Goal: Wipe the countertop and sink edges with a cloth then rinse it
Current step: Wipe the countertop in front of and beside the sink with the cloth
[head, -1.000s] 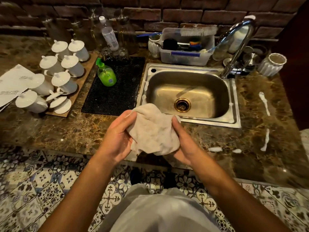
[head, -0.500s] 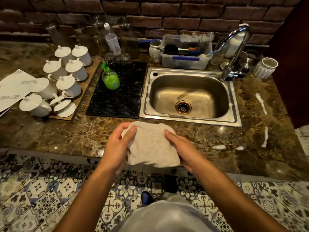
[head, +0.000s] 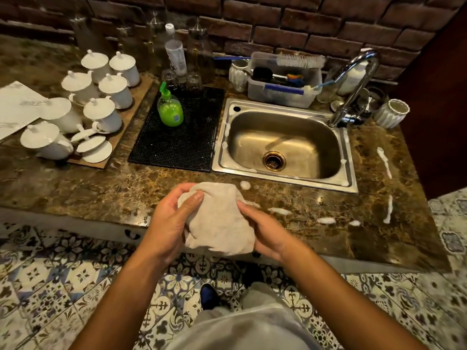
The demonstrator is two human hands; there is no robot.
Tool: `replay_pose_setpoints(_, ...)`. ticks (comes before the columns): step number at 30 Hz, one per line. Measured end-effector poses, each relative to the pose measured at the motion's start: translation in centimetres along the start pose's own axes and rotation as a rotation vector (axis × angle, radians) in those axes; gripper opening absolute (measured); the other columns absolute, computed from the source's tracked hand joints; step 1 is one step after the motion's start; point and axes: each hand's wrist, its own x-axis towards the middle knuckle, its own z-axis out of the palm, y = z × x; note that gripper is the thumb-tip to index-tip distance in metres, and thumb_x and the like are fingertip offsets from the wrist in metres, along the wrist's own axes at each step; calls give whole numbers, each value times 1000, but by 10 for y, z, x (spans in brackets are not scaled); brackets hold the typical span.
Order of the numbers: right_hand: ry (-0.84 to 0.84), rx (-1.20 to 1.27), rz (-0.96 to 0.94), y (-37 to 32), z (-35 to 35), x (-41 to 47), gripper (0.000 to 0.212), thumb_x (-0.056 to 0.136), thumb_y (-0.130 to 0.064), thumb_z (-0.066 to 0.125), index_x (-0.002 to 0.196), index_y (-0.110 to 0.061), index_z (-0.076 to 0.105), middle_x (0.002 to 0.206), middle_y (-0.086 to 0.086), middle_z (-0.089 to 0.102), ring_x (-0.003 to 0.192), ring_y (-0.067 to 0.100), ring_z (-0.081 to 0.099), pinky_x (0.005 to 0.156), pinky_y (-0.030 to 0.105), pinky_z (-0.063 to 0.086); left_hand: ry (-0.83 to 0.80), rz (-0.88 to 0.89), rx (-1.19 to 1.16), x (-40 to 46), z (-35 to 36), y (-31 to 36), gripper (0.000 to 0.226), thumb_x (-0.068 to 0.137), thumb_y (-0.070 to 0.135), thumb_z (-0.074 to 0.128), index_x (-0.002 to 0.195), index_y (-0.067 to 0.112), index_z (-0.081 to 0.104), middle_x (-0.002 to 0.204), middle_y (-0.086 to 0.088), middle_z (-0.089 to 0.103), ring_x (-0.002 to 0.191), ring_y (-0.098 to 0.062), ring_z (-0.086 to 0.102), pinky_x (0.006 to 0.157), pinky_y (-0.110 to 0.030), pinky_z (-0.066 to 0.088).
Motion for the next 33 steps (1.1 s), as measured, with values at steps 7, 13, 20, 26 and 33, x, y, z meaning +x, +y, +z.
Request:
replay_pose_setpoints(7, 81, -101, -91, -17, -31, -6, 43, 81, -17, 74, 122, -9, 64, 113, 11, 78, 105, 25, 75, 96, 39, 60, 57, -118, 56, 3, -8, -30, 80, 43, 64, 98, 107, 23, 74, 112, -10, 78, 93, -23, 77, 66, -32, 64)
replay_pose_setpoints(13, 56, -161, -57, -49, -71, -1, 30, 88, -19, 71, 117, -11, 66, 106, 11, 79, 99, 26, 76, 83, 36, 63, -2, -345, 175, 10, 32, -58, 79, 61, 63, 90, 126, 26, 66, 109, 1, 79, 100, -20, 76, 78, -30, 59)
replay_pose_setpoints(20, 77, -355, 61, -79, -150, 12, 27, 102, -30, 61, 123, -15, 68, 95, -2, 81, 82, 8, 77, 63, 16, 57, 279, -349, 192, 31, 96, -104, 18, 97, 10, 69, 114, 15, 70, 86, 7, 80, 74, -7, 72, 61, -17, 55)
replay_pose_setpoints(26, 44, -750, -7, -83, -187, 43, 29, 99, -17, 68, 124, -30, 61, 102, -15, 70, 70, -15, 66, 58, 6, 49, 441, -377, 212, 38, 115, -138, 20, 96, 13, 71, 116, 11, 71, 92, -1, 76, 70, -2, 71, 58, -17, 53)
replay_pose_setpoints(33, 109, -949, -245, -83, -192, 94, 39, 91, -29, 74, 128, -22, 66, 105, -6, 74, 94, 14, 70, 81, 35, 58, 483, -370, 221, 66, 109, -143, 16, 96, 15, 71, 111, 10, 74, 92, -5, 80, 72, -14, 75, 59, -22, 60)
